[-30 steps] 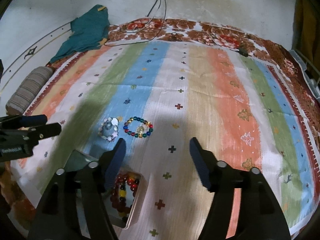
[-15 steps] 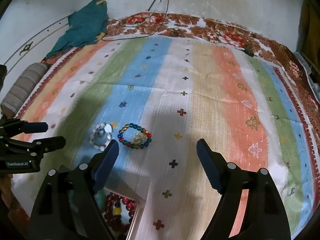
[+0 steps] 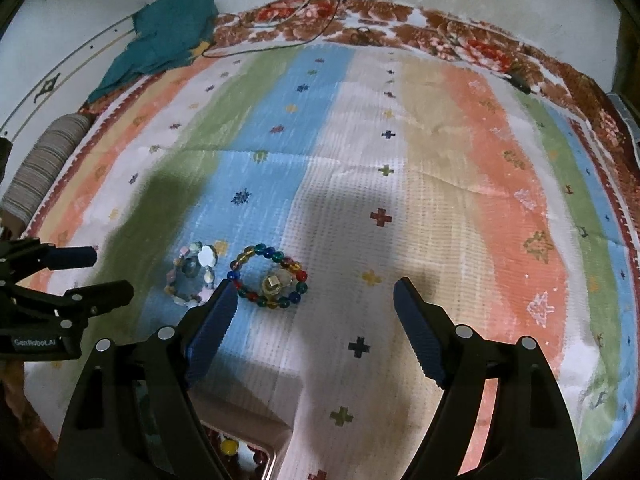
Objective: Organize jewelry
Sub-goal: 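Move left tool to white shell bracelet while right tool approaches multicolour bead bracelet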
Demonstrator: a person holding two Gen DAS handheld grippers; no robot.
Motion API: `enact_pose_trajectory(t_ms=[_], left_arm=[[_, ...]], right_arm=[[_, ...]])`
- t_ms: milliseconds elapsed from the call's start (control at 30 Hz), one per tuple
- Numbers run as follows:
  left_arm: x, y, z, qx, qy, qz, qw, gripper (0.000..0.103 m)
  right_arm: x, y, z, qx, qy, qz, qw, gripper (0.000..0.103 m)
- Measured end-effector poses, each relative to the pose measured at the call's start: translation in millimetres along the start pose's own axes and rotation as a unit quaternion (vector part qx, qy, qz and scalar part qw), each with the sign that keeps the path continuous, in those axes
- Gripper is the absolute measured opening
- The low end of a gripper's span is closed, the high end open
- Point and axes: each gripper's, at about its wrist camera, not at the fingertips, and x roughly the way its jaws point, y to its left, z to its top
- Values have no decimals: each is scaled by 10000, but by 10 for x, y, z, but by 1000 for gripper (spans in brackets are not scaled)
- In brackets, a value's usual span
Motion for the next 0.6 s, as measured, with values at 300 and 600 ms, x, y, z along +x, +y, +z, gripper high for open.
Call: enact_pose_trajectory(t_ms=[300, 600], left_arm=[[145, 13, 47, 58, 141, 7, 9999, 74], [252, -6, 96, 163, 230, 72, 9996, 73]], right_arm=[[248, 68, 104, -118, 225, 82, 9996, 81], [470, 97, 166, -231, 441, 69, 9987, 81]])
